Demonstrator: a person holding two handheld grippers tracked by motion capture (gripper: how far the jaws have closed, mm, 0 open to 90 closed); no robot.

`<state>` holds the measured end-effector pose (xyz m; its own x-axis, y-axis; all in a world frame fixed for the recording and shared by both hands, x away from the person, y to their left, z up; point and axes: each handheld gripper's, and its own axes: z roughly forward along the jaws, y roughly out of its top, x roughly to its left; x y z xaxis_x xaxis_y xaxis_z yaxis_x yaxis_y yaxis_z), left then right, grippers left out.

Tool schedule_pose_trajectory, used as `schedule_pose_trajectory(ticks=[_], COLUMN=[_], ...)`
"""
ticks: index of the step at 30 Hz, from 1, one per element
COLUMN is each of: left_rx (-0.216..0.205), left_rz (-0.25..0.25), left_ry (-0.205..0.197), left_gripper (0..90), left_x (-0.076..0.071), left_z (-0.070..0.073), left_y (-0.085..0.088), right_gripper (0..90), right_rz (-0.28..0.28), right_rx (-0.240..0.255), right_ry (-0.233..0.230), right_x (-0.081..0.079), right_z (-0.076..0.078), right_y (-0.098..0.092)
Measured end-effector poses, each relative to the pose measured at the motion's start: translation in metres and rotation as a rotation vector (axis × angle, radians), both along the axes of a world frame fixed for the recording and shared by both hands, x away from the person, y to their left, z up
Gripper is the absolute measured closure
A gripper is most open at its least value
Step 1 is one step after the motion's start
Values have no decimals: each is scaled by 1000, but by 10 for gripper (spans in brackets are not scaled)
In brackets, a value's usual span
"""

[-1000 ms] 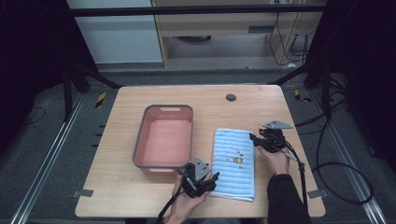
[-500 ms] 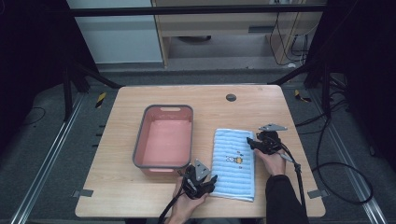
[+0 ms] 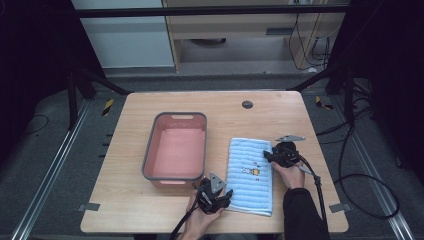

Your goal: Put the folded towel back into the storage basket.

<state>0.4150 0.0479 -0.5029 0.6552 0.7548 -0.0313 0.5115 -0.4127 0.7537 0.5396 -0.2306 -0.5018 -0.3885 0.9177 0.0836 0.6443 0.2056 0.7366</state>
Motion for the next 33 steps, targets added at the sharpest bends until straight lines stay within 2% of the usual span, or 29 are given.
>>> schedule_pose_trajectory(ticks=[5,6,9,11,13,18,22,25,29,30,33], left_rx=[-17,-27,-36,-34,-41,-30,-60,-67,-87,-93,-101], left_rz=[6,3,-8,-11,-13,-10,-28,-38,-57,-67,-75], left_ry=[20,29,34,36,43,24,30,27,6,-6,-15], left_gripper=[575,620,689,714,789,866,879,880,881,881,881], left_x=[0,0,0,0,-1,-4,-5,-6,-9,-10,-12], left_z=[-1,-1,-1,-1,0,1,4,7,18,24,30], left_y=[-1,-1,-3,-4,-5,-7,-3,-3,-3,-3,-2], right_gripper=[667,716,779,792,811,820,824,824,826,827,827], right_rz=[14,21,30,34,40,44,56,59,67,67,69], right_rx=[0,5,25,21,19,24,44,51,67,66,62], right_ry=[4,8,17,16,8,-4,-49,-57,-92,-99,-112], right_x=[-1,-2,-2,-2,-3,-5,-10,-12,-18,-19,-21], right_z=[0,1,1,1,1,5,15,19,30,33,38], right_y=[2,3,4,4,5,5,4,4,3,3,4])
